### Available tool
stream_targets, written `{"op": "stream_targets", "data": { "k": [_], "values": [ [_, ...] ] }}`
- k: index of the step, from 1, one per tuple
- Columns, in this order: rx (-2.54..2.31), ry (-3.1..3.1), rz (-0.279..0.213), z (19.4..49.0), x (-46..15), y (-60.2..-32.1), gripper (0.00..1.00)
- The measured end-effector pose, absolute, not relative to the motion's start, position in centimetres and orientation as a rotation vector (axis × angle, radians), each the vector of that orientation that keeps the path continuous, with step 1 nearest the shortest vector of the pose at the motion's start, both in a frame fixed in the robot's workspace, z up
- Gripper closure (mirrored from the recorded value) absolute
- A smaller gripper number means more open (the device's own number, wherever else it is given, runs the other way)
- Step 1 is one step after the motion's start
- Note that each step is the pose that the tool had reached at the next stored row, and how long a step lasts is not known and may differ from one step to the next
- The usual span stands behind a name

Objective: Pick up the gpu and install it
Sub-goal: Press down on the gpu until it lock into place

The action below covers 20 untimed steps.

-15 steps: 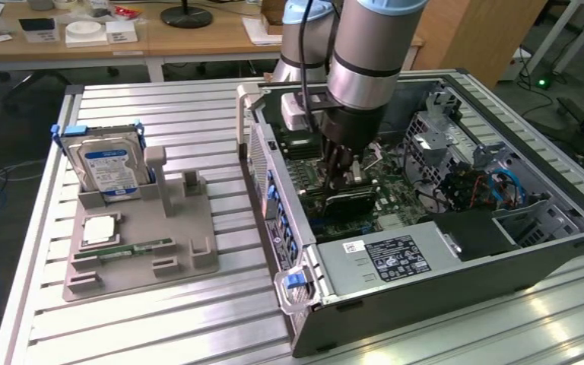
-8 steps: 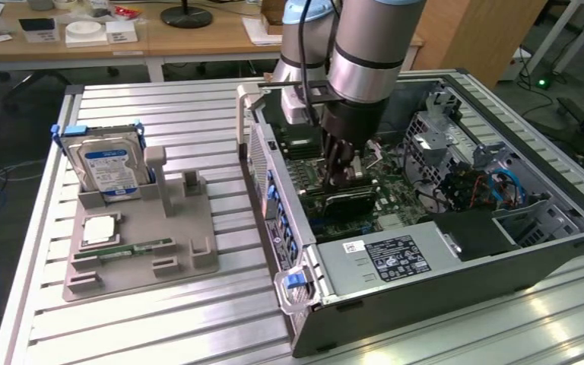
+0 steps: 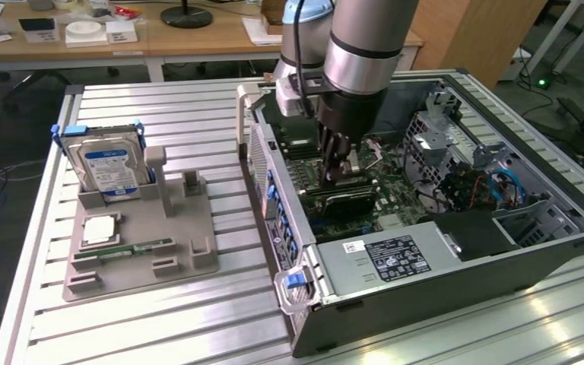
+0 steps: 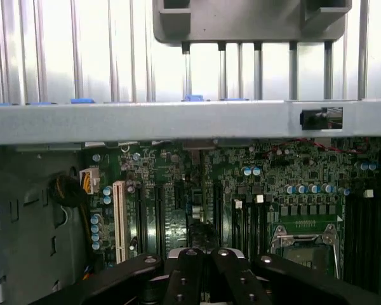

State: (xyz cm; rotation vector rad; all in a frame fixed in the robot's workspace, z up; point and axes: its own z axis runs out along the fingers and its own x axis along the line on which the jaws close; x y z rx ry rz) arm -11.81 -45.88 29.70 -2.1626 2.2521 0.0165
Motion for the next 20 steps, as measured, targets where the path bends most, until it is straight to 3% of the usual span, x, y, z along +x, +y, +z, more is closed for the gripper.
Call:
{"op": "stream_targets", "data": {
  "k": [20],
  "values": [
    [-2.162,2.252,0.017,29.7,-15.7,-45.8,0.89]
  ]
}}
